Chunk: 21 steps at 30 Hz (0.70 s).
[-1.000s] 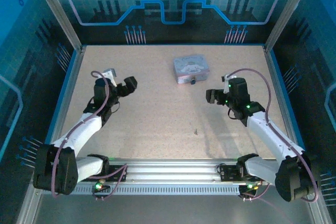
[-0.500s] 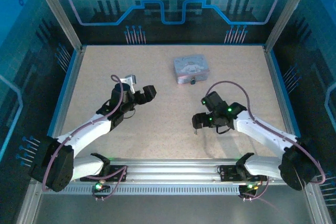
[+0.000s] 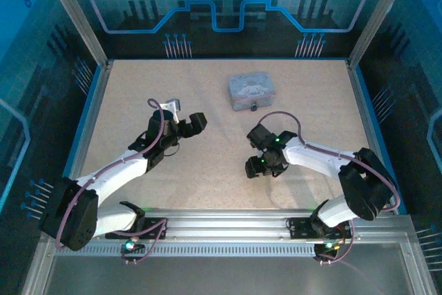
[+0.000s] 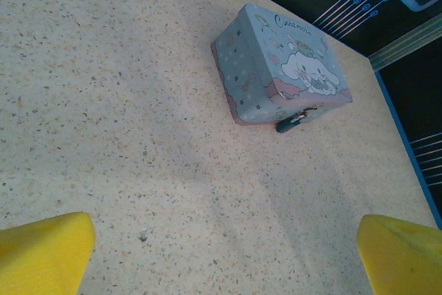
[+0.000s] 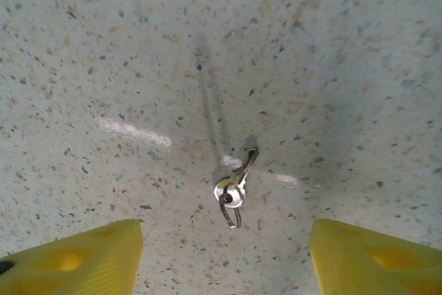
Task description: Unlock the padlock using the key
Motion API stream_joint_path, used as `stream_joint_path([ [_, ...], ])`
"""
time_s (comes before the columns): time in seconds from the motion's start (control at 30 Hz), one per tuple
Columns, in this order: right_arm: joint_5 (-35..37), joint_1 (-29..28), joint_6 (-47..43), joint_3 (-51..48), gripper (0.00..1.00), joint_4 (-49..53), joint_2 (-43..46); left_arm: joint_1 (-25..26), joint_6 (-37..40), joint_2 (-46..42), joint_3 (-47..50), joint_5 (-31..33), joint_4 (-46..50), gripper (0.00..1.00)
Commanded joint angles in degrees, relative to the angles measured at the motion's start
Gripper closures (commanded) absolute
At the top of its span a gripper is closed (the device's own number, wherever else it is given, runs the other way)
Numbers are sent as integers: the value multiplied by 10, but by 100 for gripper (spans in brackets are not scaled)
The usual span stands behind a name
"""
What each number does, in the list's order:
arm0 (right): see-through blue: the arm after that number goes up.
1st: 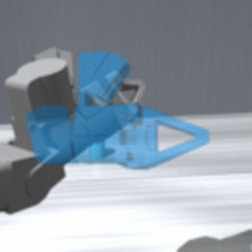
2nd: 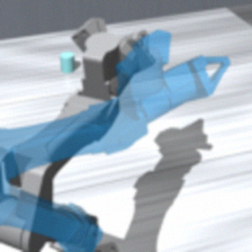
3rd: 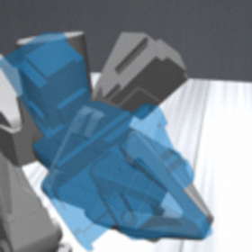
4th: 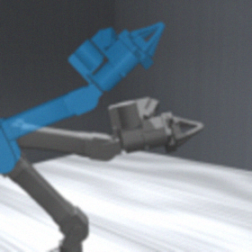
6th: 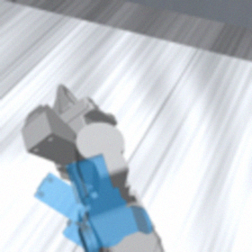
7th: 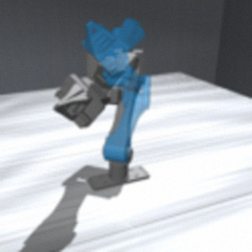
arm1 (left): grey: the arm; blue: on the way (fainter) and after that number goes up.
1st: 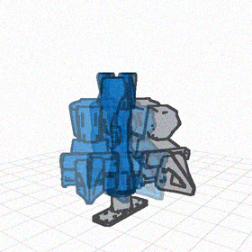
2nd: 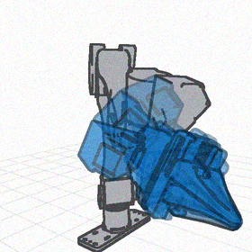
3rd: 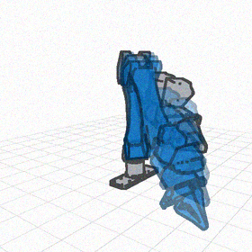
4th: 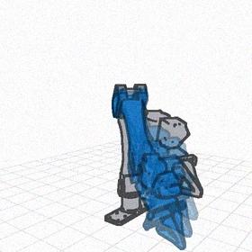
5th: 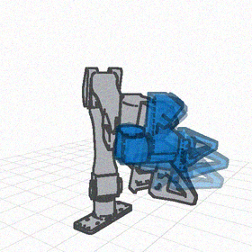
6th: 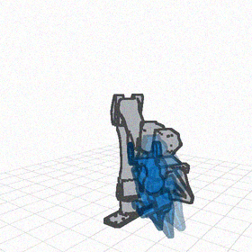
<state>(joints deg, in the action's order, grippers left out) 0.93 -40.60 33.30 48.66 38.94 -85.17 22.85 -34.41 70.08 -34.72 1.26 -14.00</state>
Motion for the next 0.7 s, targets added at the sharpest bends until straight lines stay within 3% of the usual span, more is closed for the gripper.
stream_joint_path([
  [0.0, -18, -10, 4, 14, 41, 1, -17, 4, 14, -2, -6, 11, 0, 1],
  [0.3, -11, -11, 6, 14, 61, 0, -48, 4, 20, 0, -10, 9, 3, 1],
  [0.67, -1, -10, 12, 29, 69, -13, -63, 4, 21, 6, -13, 5, 4, 1],
])
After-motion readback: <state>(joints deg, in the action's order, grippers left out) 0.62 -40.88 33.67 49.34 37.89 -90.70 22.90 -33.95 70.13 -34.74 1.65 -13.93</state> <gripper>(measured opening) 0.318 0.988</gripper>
